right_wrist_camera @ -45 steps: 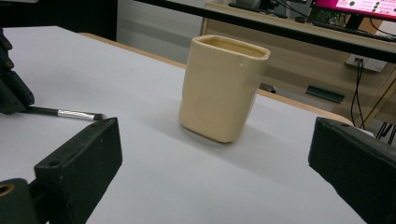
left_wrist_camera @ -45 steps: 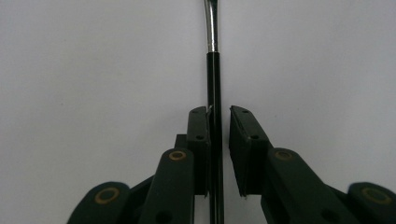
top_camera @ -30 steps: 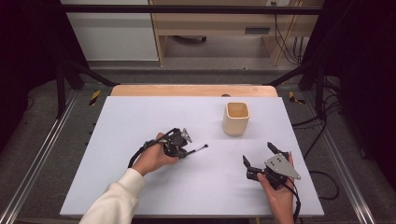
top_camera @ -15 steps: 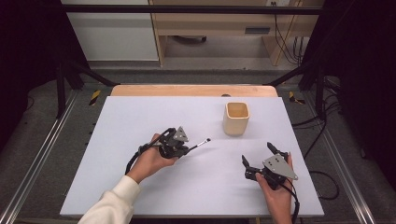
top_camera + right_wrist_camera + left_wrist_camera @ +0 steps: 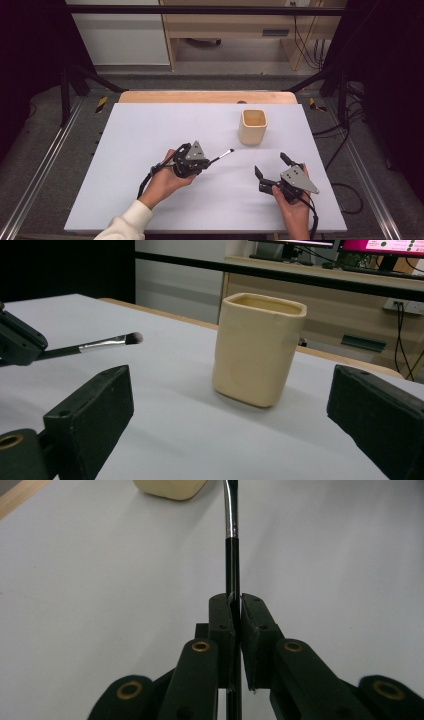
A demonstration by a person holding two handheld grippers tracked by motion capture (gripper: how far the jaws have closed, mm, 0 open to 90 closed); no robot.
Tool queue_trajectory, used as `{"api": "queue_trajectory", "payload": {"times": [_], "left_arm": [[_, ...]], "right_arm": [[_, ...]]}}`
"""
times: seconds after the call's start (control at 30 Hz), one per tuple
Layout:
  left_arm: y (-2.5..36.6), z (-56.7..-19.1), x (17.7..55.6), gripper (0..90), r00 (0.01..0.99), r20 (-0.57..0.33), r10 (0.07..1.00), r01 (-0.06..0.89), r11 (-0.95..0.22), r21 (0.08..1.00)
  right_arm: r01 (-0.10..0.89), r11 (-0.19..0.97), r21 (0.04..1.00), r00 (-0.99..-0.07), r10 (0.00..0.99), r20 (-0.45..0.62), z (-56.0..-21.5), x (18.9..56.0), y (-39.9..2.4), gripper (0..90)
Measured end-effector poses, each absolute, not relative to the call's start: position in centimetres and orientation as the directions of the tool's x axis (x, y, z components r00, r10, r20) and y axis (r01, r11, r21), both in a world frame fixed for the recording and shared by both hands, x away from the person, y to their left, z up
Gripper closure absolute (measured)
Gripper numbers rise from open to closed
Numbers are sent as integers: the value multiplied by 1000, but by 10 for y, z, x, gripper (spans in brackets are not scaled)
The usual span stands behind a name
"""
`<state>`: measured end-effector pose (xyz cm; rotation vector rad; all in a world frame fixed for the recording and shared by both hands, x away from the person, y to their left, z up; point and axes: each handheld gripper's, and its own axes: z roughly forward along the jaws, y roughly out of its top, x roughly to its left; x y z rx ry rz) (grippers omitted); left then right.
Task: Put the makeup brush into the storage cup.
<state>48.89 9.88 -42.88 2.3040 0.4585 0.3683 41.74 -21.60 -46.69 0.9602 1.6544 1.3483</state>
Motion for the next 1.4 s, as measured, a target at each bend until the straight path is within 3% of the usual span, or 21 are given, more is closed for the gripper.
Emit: {"api": "queue_trajectory", "payload": {"times": [0.37,1.03,1.23,1.4], "left_arm": [[96,-425,481,844,881,133,453,188,-595,781],[107,-419,464,844,856,144,496,142,-494,858],[109,-419,462,844,848,140,511,137,-467,874],[110,-417,460,844,842,133,523,133,-440,888]], "right_arm": [[68,26,997,-420,907,5,-464,416,-211,33],[60,-66,996,-488,868,87,-437,411,-174,16],[99,-148,984,-520,835,178,-429,415,-163,42],[100,-136,986,-523,836,169,-427,418,-151,39]]}}
